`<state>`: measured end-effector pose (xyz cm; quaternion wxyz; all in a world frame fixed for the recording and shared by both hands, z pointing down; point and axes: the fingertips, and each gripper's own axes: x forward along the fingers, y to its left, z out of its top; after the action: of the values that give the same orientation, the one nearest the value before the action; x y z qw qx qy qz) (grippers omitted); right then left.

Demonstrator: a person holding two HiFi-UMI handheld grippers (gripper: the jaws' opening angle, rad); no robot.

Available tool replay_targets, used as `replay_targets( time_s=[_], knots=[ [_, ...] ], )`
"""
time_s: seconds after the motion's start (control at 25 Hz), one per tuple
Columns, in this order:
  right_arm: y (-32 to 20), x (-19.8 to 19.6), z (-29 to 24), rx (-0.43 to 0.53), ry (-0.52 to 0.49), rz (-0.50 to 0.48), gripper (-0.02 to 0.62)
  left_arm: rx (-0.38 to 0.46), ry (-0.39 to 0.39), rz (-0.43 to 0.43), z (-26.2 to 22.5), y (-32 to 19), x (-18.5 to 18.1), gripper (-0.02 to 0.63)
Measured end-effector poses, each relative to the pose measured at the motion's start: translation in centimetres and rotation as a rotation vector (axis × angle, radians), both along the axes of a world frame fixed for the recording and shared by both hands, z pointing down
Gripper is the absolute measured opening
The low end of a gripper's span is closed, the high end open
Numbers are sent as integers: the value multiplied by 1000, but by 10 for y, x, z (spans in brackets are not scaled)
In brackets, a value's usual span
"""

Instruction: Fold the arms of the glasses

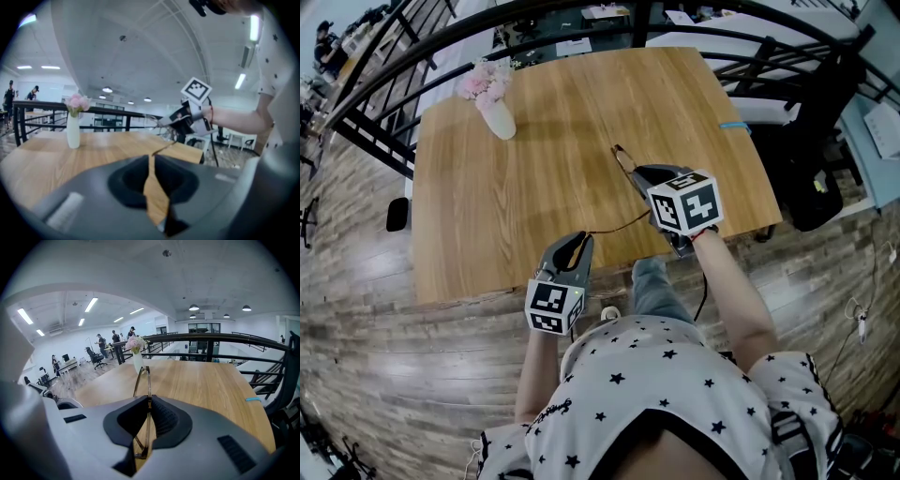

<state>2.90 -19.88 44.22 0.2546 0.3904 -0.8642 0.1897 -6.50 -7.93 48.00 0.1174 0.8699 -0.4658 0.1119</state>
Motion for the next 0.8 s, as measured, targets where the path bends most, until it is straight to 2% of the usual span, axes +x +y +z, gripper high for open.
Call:
replay_targets(
  time_s=[0.2, 0.8],
  knots=[
    [5, -2, -1, -2, -3, -10, 32, 7, 2, -16, -4, -4, -1, 28],
    [15, -5, 4, -13, 3, -46, 32, 45, -7, -70, -18, -30, -8, 25]
  ],
)
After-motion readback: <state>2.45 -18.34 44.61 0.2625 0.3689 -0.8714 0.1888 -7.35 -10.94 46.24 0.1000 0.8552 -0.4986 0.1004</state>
